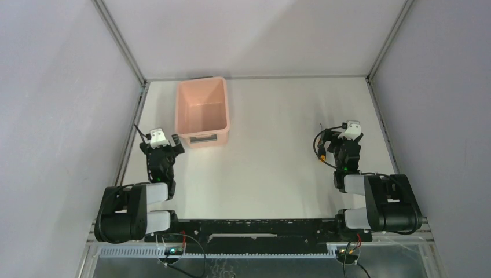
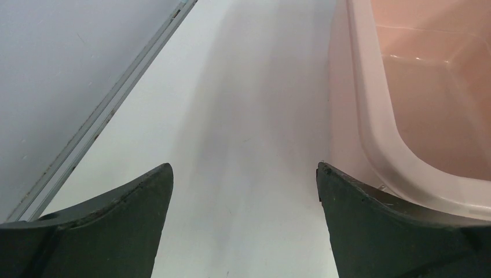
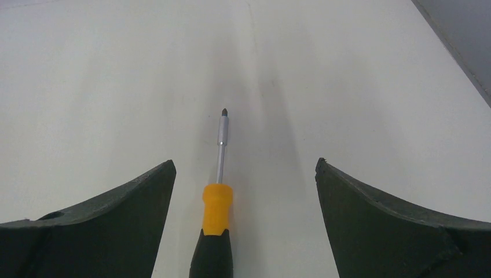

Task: Put the screwdriver in the bin
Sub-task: Pick up the screwdriver from the center of the board.

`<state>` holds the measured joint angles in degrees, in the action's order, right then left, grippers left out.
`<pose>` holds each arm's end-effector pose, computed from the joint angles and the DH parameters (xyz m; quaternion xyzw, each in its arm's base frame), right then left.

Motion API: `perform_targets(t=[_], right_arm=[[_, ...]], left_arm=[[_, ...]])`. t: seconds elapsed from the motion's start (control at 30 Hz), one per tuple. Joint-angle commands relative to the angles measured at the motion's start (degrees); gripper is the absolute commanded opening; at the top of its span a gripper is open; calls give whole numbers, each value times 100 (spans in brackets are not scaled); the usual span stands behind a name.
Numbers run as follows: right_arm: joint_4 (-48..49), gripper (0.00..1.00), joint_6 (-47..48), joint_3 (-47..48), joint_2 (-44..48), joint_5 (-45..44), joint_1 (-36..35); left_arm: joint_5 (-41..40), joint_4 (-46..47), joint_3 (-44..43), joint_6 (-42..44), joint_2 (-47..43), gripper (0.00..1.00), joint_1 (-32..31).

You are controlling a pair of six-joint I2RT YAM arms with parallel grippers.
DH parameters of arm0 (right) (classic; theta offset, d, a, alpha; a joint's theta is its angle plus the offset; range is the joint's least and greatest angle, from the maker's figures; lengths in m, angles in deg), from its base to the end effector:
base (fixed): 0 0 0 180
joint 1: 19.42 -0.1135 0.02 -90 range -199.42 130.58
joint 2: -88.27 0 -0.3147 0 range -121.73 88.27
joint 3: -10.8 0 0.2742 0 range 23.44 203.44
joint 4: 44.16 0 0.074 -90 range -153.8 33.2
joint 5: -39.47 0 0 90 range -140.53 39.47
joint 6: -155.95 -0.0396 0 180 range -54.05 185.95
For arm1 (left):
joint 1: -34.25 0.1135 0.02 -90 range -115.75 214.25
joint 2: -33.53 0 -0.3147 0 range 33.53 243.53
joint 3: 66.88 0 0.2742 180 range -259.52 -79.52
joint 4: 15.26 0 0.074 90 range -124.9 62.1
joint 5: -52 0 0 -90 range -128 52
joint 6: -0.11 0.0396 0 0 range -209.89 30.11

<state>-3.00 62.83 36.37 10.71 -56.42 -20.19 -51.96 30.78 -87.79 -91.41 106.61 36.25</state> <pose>0.2325 -0.0009 0.1835 0.0485 0.7688 -0.0180 0.6374 0.2079 0.0168 0.1860 -0.1039 0.7355 0.0932 0.6629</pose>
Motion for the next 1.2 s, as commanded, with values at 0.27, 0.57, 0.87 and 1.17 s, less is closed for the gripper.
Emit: perform_targets(t=[0.27,0.57,0.87,1.17], right_arm=[[128,100,-69,149,-13,37,33],[122,100,-74,157,-7,51,33],[-1137,100,-168,677,429,-514,-6],[-3850,98,-224,2064,742,-746,-294]], left_arm=[[-1,223,-278,56,-81,98,-26],[3,223,-272,56,-75,98,-29],[6,223,-276,55,-79,98,-31],[6,221,-272,55,-77,98,-27]])
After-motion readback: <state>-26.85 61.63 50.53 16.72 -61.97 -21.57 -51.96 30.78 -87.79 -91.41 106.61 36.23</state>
